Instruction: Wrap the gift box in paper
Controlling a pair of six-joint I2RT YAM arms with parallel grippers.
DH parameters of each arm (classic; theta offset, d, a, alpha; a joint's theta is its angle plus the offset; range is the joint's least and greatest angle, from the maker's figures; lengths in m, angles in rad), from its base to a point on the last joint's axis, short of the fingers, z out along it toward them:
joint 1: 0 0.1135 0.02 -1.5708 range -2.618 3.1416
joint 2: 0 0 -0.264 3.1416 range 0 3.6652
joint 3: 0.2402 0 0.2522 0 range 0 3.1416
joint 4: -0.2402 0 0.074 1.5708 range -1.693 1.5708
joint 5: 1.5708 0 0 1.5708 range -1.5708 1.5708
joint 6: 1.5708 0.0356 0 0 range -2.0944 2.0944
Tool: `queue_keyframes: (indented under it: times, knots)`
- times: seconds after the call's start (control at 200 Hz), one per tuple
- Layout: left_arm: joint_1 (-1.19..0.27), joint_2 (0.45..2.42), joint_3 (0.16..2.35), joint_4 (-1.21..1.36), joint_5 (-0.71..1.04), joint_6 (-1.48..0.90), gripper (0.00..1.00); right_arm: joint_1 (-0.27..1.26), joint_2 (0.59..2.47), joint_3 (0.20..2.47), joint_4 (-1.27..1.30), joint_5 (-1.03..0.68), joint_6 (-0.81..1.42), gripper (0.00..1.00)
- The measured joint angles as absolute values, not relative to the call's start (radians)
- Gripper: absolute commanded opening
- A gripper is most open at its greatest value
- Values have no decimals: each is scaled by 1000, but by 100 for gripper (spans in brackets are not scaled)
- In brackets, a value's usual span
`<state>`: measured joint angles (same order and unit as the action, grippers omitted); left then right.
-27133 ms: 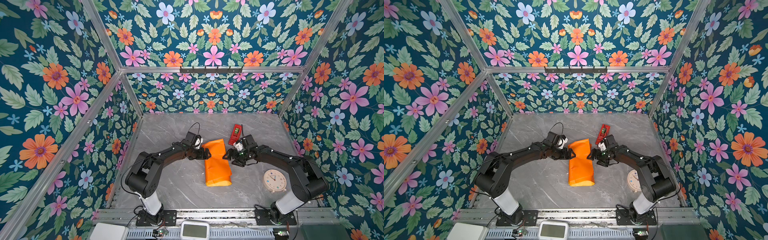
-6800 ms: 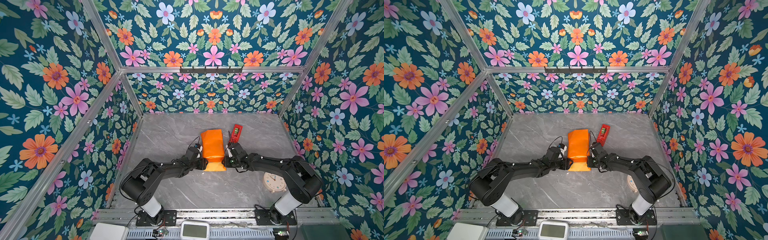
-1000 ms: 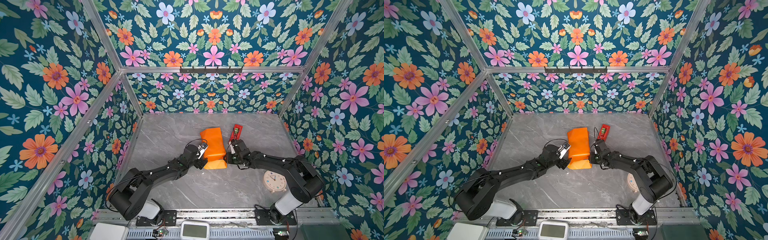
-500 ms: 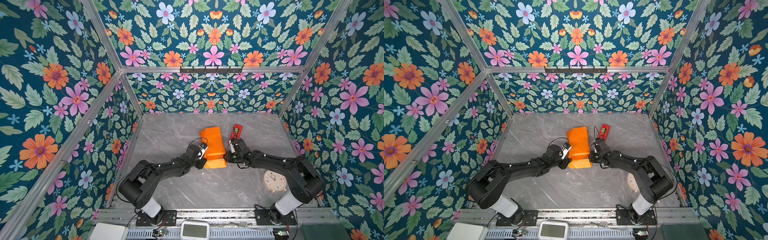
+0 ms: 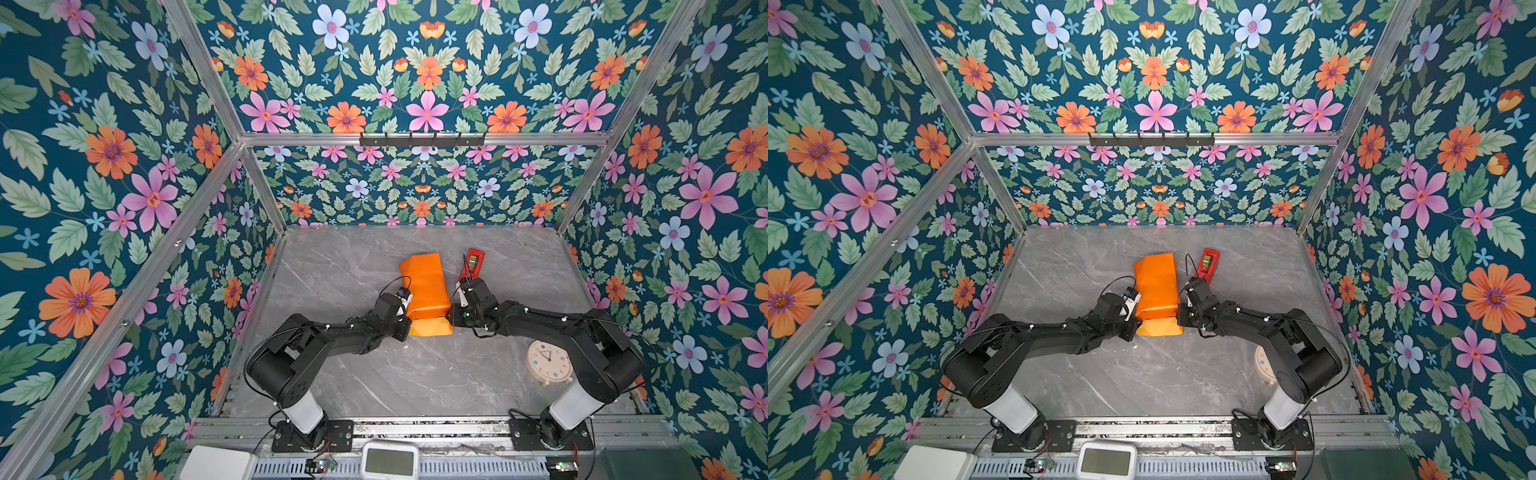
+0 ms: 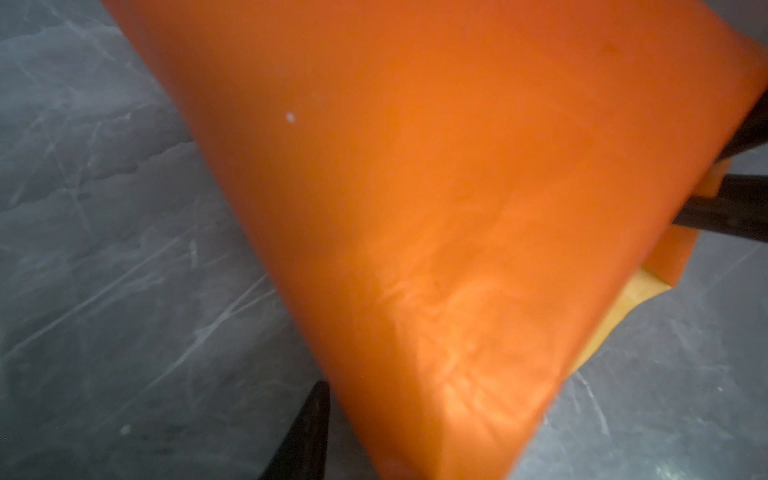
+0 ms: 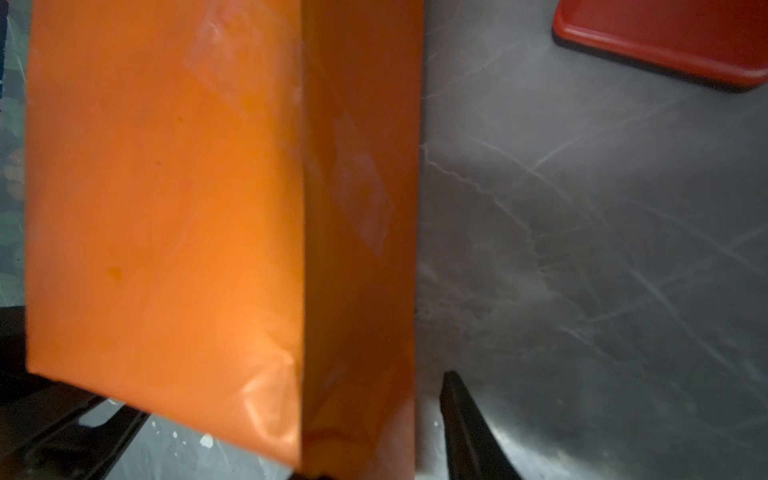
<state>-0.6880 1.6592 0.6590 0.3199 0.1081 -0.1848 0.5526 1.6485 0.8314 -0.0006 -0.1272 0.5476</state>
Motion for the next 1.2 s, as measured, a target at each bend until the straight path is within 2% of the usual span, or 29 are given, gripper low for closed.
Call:
queue_keyframes:
  times: [0.275,0.475,0.65,0.74,1.075,1.2]
  knots:
    - [-699,1681,649,354,107,-285,19,558,1688,836,1,-117,552,16]
    - [-711,1688,641,376,98,-353,12,563,1694,839,1,-109,569,9]
    - [-725,1694,640,386,80,-398,0,569,1695,843,-1,-101,574,3]
    - [-729,1694,638,389,76,-420,0,573,1696,843,-1,-98,585,0]
    - [-745,1691,614,430,68,-472,0,579,1699,837,3,-75,599,0]
    - [-746,1662,590,429,80,-482,37,579,1691,837,-5,-74,599,0]
